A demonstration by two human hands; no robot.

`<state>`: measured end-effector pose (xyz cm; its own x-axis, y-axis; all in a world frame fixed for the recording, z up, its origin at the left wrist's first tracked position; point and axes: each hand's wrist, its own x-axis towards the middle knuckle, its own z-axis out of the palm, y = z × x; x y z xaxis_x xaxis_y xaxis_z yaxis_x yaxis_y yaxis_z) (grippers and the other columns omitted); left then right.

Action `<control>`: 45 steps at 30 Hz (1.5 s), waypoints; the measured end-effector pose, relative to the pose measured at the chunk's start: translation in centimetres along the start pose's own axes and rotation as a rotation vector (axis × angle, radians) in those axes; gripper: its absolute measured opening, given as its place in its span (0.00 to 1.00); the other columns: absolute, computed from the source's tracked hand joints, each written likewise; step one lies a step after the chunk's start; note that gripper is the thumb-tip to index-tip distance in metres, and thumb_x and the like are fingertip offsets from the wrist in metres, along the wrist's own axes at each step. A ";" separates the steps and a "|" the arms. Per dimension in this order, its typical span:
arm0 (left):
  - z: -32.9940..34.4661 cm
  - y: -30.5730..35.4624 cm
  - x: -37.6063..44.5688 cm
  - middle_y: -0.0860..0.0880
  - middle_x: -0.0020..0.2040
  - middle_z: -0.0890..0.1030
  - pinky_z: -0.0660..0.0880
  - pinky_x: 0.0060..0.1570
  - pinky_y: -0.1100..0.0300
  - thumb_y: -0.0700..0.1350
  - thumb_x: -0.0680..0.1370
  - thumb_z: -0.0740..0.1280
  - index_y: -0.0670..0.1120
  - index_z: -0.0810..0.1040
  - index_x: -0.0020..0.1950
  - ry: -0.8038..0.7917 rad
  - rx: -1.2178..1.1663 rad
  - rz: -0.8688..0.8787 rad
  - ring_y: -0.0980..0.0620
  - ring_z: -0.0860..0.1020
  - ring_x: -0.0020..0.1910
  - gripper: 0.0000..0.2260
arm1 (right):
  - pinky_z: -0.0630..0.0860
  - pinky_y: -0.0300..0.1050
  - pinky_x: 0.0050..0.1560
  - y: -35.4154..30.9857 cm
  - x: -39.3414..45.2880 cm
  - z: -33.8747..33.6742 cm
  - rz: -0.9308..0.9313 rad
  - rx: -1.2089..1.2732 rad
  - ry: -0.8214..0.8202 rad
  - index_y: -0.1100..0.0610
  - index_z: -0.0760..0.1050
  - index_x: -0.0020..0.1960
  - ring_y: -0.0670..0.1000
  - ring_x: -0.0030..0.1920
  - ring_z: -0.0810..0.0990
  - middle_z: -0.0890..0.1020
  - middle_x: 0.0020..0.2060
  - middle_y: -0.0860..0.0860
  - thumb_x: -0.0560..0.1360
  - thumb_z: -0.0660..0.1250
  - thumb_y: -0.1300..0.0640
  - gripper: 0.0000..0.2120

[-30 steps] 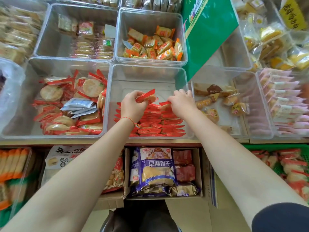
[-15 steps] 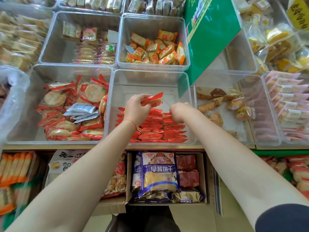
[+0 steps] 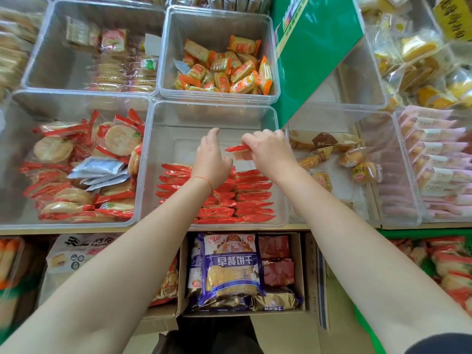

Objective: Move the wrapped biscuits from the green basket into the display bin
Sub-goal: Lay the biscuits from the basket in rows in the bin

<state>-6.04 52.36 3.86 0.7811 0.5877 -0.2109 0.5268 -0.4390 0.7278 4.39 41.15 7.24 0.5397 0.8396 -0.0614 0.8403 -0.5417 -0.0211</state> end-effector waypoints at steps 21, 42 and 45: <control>-2.3 -2.0 -1.5 0.46 0.72 0.71 0.61 0.70 0.50 0.53 0.81 0.56 0.50 0.65 0.75 -0.298 0.505 0.124 0.45 0.68 0.70 0.23 | 0.69 0.51 0.60 -1.9 -1.5 0.7 0.090 -0.050 -0.393 0.59 0.74 0.62 0.57 0.59 0.74 0.78 0.57 0.56 0.79 0.54 0.61 0.15; 2.9 6.3 -17.6 0.48 0.44 0.82 0.75 0.44 0.57 0.47 0.76 0.62 0.47 0.79 0.42 -0.435 0.244 0.110 0.46 0.79 0.44 0.08 | 0.81 0.54 0.42 0.7 -23.1 -0.4 0.694 0.884 -0.031 0.56 0.76 0.40 0.52 0.30 0.79 0.82 0.30 0.52 0.73 0.59 0.56 0.09; 6.8 8.3 -18.3 0.48 0.44 0.83 0.77 0.44 0.57 0.48 0.77 0.61 0.47 0.81 0.46 -0.459 0.253 0.072 0.48 0.79 0.43 0.09 | 0.80 0.54 0.44 4.4 -25.4 1.0 0.700 0.902 -0.083 0.58 0.76 0.38 0.52 0.30 0.80 0.83 0.29 0.52 0.73 0.59 0.55 0.10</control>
<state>-13.65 33.35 9.36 0.8547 0.2172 -0.4715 0.4868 -0.6506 0.5828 -5.68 17.35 7.70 0.8417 0.3552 -0.4066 -0.0041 -0.7489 -0.6626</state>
